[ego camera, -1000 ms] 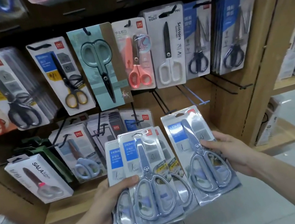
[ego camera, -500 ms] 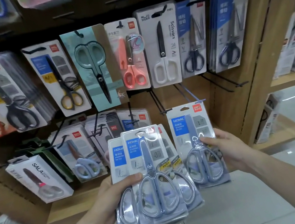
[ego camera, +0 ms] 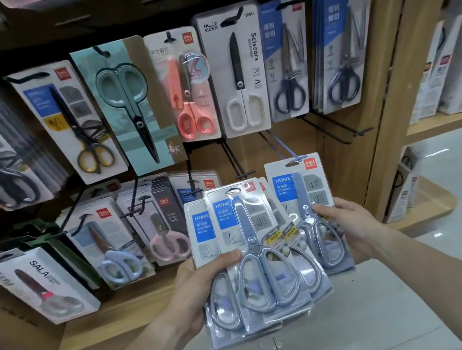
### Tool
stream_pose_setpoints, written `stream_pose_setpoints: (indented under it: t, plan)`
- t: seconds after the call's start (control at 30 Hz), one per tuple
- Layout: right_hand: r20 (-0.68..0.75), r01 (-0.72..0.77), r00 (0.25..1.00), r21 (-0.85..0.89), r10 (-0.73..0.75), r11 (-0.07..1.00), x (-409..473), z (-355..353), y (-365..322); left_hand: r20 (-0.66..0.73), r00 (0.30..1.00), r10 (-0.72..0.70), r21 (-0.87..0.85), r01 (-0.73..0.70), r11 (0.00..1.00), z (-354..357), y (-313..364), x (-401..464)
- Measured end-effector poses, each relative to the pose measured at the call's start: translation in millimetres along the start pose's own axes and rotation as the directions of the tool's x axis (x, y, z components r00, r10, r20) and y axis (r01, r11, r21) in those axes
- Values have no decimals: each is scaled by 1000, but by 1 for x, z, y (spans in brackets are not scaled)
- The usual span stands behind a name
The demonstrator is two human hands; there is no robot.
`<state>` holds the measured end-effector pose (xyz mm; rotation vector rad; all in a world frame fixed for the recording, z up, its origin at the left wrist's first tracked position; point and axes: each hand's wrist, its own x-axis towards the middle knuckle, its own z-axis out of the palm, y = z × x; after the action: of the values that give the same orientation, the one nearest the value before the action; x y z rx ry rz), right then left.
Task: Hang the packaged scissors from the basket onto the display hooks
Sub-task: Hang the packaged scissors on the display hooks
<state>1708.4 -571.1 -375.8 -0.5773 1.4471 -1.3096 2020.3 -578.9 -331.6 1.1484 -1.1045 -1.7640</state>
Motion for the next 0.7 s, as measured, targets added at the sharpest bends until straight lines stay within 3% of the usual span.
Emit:
stream_pose_setpoints:
  t: [0.33, 0.47, 0.57, 0.63, 0.7]
  plan:
    - [-105, -3, 994, -167, -15, 986, 43, 15, -26, -9, 1000, -17, -50, 17, 999, 11, -4, 10]
    - [-142, -58, 989, -95, 45, 994, 57, 26, -16, -16, 1000, -23, -57, 22, 998, 7, -4, 13]
    - [-327, -20, 945, -63, -1, 998, 62, 31, -13, 6, 1000, -21, -52, 21, 998, 4, -3, 14]
    - [-530, -37, 846, -171, -60, 985, 58, 32, -14, 18, 1000, -18, -43, 19, 999, 3, -3, 13]
    - [-552, -67, 830, -246, -83, 967, 42, 37, -13, 28, 999, -25, -23, 26, 999, 3, -4, 12]
